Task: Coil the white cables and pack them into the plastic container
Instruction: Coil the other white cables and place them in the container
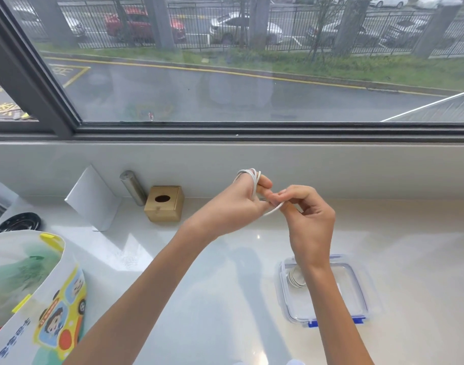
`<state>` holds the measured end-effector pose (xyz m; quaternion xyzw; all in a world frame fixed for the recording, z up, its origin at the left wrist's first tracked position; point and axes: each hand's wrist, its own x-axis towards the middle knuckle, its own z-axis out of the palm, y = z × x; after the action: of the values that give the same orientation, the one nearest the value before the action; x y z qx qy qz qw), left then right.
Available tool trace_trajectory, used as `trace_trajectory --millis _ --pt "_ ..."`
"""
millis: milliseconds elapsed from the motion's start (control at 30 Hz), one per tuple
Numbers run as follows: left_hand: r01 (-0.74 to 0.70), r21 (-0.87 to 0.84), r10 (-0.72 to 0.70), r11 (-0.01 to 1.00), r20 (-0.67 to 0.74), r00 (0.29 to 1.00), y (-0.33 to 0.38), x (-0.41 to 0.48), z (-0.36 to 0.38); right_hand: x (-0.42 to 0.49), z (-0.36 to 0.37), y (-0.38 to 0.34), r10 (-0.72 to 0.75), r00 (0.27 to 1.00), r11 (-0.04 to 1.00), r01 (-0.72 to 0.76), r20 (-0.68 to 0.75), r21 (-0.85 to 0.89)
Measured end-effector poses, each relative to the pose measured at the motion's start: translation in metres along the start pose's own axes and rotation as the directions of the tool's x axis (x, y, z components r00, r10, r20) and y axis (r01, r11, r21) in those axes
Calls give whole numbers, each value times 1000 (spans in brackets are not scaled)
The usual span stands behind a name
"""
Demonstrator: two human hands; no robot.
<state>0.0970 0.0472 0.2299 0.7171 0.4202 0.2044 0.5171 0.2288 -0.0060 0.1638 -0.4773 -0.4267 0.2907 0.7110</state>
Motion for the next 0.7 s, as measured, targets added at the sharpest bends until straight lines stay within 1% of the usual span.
trace_trajectory --millis 67,167,300,367,433,500,600,700 --pt "-53 138 58 989 -34 998 -2 2 5 1 -1 -1 5 1000 1000 -5 -1 -1" --pt "-90 252 115 964 -86 990 -6 8 8 2 -3 -2 26 1000 1000 -26 17 -4" --pt "-132 193 163 972 -159 974 -11 14 11 8 -9 -6 35 996 999 -32 78 -43" --pt "-145 209 180 967 -158 971 -13 15 11 8 -11 -7 40 995 997 -34 96 -64" --pt "-171 261 214 950 -147 966 -14 14 11 8 -13 -7 40 994 997 -32 106 -72" --pt "-205 293 258 934 -155 954 -12 13 12 7 -13 -7 46 992 998 -41 114 -48" --pt "-244 290 304 925 -184 935 -10 11 14 8 -13 -8 68 990 997 -71 122 21" --pt "-282 300 343 911 -175 923 -9 12 14 9 -14 -7 64 987 997 -69 144 32"
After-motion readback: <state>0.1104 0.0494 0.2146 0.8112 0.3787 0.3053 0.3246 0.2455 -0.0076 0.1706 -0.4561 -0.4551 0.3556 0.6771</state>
